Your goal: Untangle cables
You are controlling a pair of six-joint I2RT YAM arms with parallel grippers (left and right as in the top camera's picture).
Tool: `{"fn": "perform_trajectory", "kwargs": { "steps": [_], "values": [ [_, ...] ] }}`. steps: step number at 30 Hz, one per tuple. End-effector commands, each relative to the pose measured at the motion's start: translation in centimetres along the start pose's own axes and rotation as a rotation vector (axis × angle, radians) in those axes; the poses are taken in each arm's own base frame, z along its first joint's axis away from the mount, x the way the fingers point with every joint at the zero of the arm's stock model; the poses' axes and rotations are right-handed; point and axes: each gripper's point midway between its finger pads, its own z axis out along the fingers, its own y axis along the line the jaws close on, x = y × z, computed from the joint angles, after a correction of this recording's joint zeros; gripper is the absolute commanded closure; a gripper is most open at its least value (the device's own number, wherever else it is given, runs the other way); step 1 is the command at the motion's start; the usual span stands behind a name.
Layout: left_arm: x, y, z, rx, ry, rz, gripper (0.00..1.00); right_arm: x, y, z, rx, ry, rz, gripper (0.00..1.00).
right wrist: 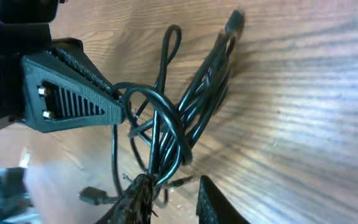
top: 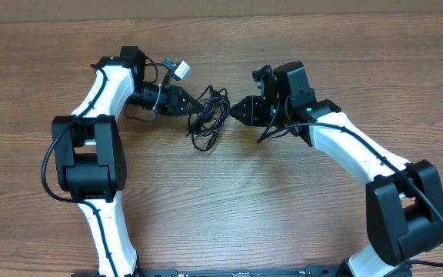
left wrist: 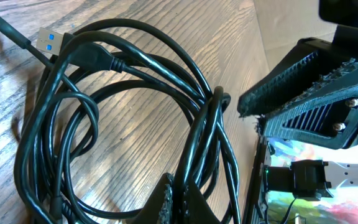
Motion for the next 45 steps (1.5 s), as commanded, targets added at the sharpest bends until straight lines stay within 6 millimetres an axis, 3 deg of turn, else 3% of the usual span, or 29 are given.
{"fn": "perform_trajectory", "kwargs": {
  "steps": [1, 6, 11, 20, 35, 40, 43, 45],
  "values": [
    [-0.2, -0.9, -0.3, 0.008, -0.011, 0.018, 0.96, -1.4, -0.5, 0.4, 0.053, -0.051, -0.094, 0.75],
    [-0.2, -0.9, -0.3, 0.009, -0.011, 0.018, 0.96, -2.6, -0.3, 0.4, 0.053, -0.098, -0.117, 0.75],
    [-0.2, -1.3, -0.1, 0.026, -0.012, 0.035, 0.96, -1.7, 0.1, 1.2, 0.048, -0.074, -0.125, 0.75],
    [-0.2, -2.6, -0.1, 0.093, -0.029, 0.081, 0.95, -1.8, -0.7, 1.5, 0.091, -0.085, -0.123, 0.75],
    [-0.1, -2.8, 0.1, 0.096, -0.021, 0.085, 0.94, -1.1, -1.2, 2.7, 0.082, -0.061, -0.115, 0.75],
    [-0.1, -2.8, 0.1, 0.096, -0.021, 0.085, 0.94, -2.0, -0.7, 2.7, 0.067, -0.094, -0.134, 0.84],
    [-0.1, -2.8, 0.1, 0.096, -0.021, 0.085, 0.94, -2.3, -0.6, 2.6, 0.065, -0.11, -0.142, 0.96],
    [-0.1, -2.8, 0.1, 0.096, -0.021, 0.084, 0.93, -2.5, -0.7, 2.6, 0.074, -0.115, -0.142, 0.96]
  ]
}}
